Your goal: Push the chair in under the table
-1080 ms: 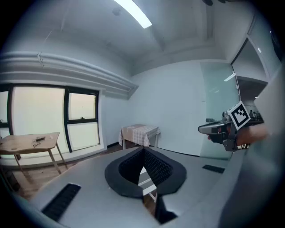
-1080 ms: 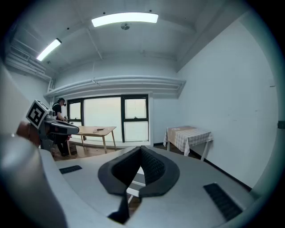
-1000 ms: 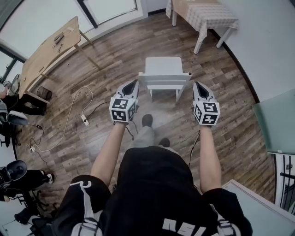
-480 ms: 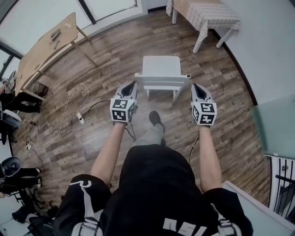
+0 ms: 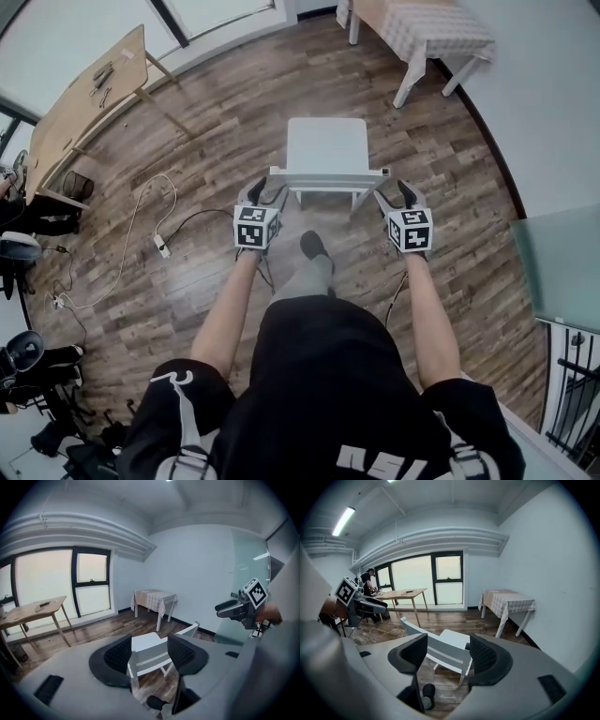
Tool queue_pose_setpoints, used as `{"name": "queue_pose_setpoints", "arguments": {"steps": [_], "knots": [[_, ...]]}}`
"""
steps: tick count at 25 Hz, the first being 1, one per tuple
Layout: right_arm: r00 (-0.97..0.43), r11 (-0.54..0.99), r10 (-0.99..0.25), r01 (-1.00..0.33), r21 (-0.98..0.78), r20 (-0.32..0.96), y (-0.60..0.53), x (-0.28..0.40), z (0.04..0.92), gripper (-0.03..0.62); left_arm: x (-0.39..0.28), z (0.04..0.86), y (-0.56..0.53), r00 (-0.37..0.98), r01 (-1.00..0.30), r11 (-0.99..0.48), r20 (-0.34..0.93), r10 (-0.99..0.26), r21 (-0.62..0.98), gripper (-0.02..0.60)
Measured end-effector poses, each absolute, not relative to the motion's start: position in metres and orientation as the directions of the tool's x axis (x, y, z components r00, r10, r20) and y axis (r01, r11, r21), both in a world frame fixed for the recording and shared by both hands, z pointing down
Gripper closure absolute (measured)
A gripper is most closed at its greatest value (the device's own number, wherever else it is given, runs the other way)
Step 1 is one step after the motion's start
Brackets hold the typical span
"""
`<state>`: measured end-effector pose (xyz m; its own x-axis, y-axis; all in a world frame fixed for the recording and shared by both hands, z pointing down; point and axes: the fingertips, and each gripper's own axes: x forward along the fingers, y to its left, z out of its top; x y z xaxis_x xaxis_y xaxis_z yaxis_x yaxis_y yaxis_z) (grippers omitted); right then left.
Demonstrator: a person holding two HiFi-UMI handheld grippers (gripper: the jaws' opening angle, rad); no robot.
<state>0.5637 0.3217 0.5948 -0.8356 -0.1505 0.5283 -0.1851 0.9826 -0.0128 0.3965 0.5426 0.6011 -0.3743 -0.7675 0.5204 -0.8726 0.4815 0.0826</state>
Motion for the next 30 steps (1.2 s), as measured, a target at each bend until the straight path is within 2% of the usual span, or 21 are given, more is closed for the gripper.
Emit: {"name": "queue_pose_setpoints", "arguments": {"steps": [2, 5, 11, 18, 30], "knots": [[-0.814, 0.984, -0.133, -0.175, -0.021, 0.565, 0.311, 0.552, 0.615, 0.267, 0.385, 0.623, 0.536, -0.362, -0.873, 0.481, 0.563, -0.743, 0.074, 0.295], [-0.782, 0.985, -0.116, -0.17, -0.031, 0.612, 0.295, 0.537, 0.645, 0.237, 0.372, 0.657, 0.525, -0.332, -0.875, 0.478, 0.622, -0.709, 0.078, 0.257], [-0.726, 0.983, -0.073, -0.168, -0.074, 0.684, 0.269, 0.512, 0.695, 0.224, 0.348, 0.694, 0.5, -0.306, -0.859, 0.5, 0.676, -0.671, 0.107, 0.249], [-0.717, 0.972, -0.057, -0.199, -0.125, 0.695, 0.257, 0.492, 0.714, 0.227, 0.328, 0.711, 0.484, -0.287, -0.866, 0.491, 0.717, -0.635, 0.089, 0.24], [-0.689, 0.971, 0.003, -0.17, -0.165, 0.725, 0.263, 0.483, 0.721, 0.23, 0.325, 0.723, 0.483, -0.234, -0.868, 0.464, 0.679, -0.695, 0.176, 0.236]]}}
